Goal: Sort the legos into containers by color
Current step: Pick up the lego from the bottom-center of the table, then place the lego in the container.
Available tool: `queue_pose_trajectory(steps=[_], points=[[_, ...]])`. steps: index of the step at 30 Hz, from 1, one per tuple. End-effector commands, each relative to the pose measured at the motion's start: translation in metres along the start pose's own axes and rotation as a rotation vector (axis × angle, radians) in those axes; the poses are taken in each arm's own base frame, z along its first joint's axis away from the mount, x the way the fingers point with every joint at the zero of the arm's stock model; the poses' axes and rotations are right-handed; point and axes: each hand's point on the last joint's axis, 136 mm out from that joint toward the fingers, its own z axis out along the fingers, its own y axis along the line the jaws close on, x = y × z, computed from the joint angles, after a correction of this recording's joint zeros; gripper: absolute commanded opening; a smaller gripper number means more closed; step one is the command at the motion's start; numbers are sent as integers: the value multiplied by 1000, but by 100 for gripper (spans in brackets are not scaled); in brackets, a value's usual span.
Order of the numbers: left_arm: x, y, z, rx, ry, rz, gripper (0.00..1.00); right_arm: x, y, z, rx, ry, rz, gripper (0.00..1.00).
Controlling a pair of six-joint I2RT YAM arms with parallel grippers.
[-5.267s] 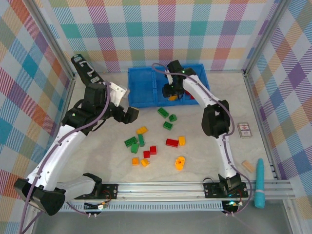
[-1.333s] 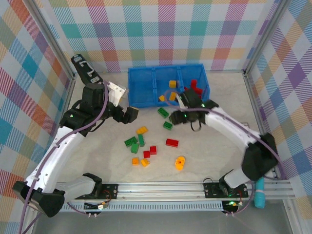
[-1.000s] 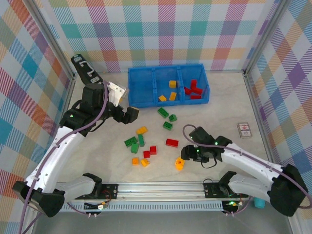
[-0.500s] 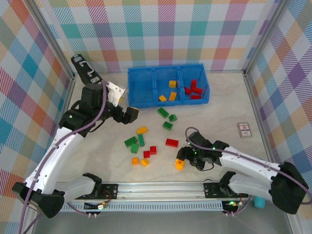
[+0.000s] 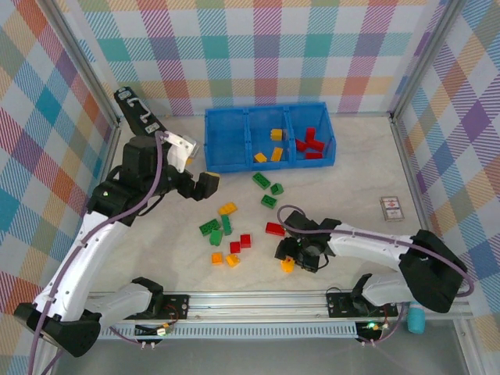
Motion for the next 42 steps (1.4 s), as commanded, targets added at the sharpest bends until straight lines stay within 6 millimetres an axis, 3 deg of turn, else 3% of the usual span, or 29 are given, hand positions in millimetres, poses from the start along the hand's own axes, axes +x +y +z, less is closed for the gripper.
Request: queue_pose_trajectory(steps=[1, 10, 15, 19, 23, 27, 30, 35, 42], points=[[-12, -11, -10, 31, -40, 9, 100, 0, 2, 7, 36, 5, -32, 72], [-10, -9, -7, 23, -29, 7, 100, -2, 3, 14, 91, 21, -88, 38], [-9, -7, -5, 19, -25, 6, 100, -25, 8, -16, 146, -28, -213, 32], [-10, -6, -5, 11, -26, 7, 100, -68, 31, -56, 110, -119, -321, 31], [-8, -6, -2, 15, -20, 6, 100, -128, 66, -97, 93, -274, -478, 31], [-6, -4, 0, 3, -12, 9, 100, -186, 118, -132, 125, -455, -721, 31], [-5, -3, 1, -2, -7, 7, 100, -227, 144, -149, 207, -575, -809, 30], [-3, -1, 5, -8, 1, 5, 100, -282, 175, -144, 237, -662, -842, 30], [-1, -1, 8, -2, 10, 2, 100, -339, 185, -101, 277, -650, -837, 30]])
